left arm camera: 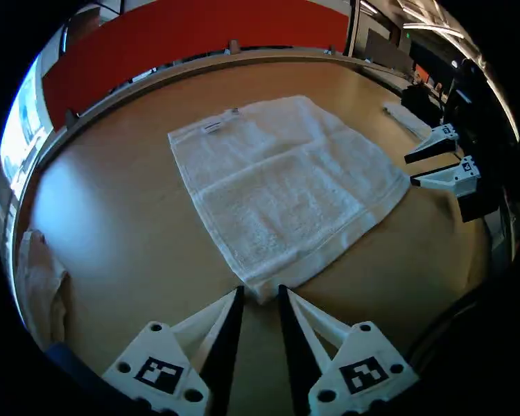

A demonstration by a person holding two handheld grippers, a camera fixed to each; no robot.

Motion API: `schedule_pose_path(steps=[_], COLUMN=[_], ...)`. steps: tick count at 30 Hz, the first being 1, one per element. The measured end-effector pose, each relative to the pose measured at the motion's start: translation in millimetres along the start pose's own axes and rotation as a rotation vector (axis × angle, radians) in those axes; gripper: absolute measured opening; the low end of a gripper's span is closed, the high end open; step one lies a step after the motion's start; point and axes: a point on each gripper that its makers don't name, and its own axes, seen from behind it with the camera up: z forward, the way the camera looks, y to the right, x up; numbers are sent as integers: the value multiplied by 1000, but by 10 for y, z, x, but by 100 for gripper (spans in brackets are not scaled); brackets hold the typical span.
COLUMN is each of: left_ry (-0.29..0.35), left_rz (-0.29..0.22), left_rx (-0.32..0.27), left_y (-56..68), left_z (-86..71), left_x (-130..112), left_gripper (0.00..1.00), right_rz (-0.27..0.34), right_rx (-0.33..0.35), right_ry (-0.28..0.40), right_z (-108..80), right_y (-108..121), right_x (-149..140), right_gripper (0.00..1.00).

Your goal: Fold towel

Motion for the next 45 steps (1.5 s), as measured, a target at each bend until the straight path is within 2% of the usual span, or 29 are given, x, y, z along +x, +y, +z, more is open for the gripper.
schedule_pose_path(steps=[9, 12, 14, 16, 25, 27, 31, 34, 37, 45], left_ry=[-7, -7, -9, -10, -13, -13, -13, -14, -13, -3], left_rz=[2, 4, 2, 2, -2, -4, -6, -5, -7, -17], left_rx=[3, 9, 19, 25, 31, 29, 21, 18, 16, -8], left_y=[-6, -17, -32, -42, -44, -40, -15, 7, 27, 112], left_z=[-12, -18, -13, -12, -12, -14, -16, -19, -23, -42], left_x=[0, -4, -10, -12, -10, -9, -11, -16, -16, 13], left_gripper=[34, 32, 22, 20, 19, 19, 17, 14, 12, 9], right_rz=[1, -4, -4, -3, 14, 10, 2, 4, 13, 26], right_rx=[11, 16, 20, 23, 30, 32, 34, 32, 29, 26], right_ry=[-16, -20, -23, -26, -23, -23, -24, -24, -22, -7], right_z=[10, 11, 20, 33, 71, 84, 95, 90, 79, -10], right_y=[-24, -37, -47, -55, -69, -73, -74, -70, -56, -9], right_x=[-62, -78, -90, -105, -82, -80, -72, -64, -47, 33], right_gripper=[61, 56, 53, 50, 48, 43, 23, 17, 13, 12])
